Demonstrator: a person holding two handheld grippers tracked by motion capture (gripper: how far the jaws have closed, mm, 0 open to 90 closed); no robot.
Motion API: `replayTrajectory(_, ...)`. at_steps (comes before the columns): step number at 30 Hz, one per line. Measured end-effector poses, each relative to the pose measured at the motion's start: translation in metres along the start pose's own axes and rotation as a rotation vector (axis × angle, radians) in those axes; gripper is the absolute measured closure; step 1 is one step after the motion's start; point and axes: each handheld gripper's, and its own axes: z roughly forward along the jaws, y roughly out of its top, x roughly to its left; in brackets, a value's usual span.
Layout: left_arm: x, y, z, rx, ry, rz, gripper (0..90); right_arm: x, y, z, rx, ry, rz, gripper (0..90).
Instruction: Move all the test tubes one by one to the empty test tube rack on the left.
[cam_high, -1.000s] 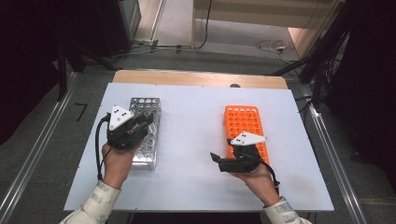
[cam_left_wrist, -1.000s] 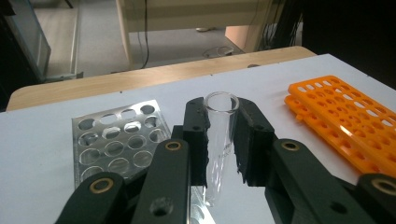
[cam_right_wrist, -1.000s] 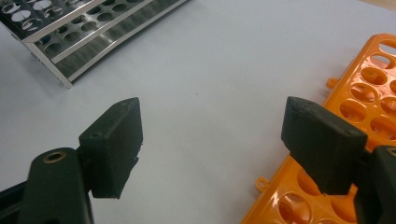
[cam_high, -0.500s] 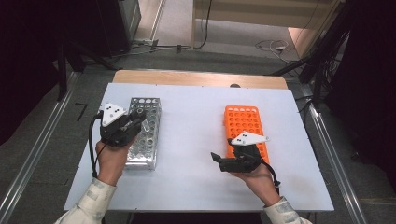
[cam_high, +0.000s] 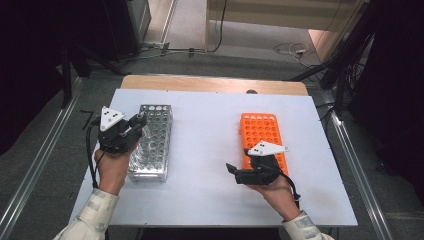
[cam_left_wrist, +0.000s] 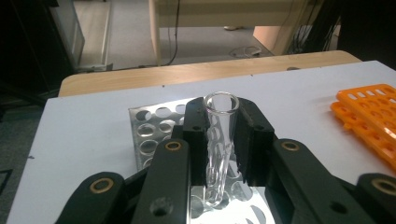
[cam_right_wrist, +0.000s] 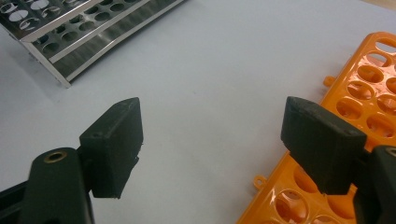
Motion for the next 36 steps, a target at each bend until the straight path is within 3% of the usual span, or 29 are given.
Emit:
replayTrajectory(17, 0.016, -0.005, 0.0, 0.004, 0.048, -0.015, 75.7, 0.0, -0.001, 0.001, 0.002, -0.001, 0.0, 19.5)
replayTrajectory(36, 0.02, -0.014, 0.004, 0.022, 0.071, 0.004, 75.7, 0.0, -0.001, 0.002, 0.009, -0.003, 0.0, 19.5)
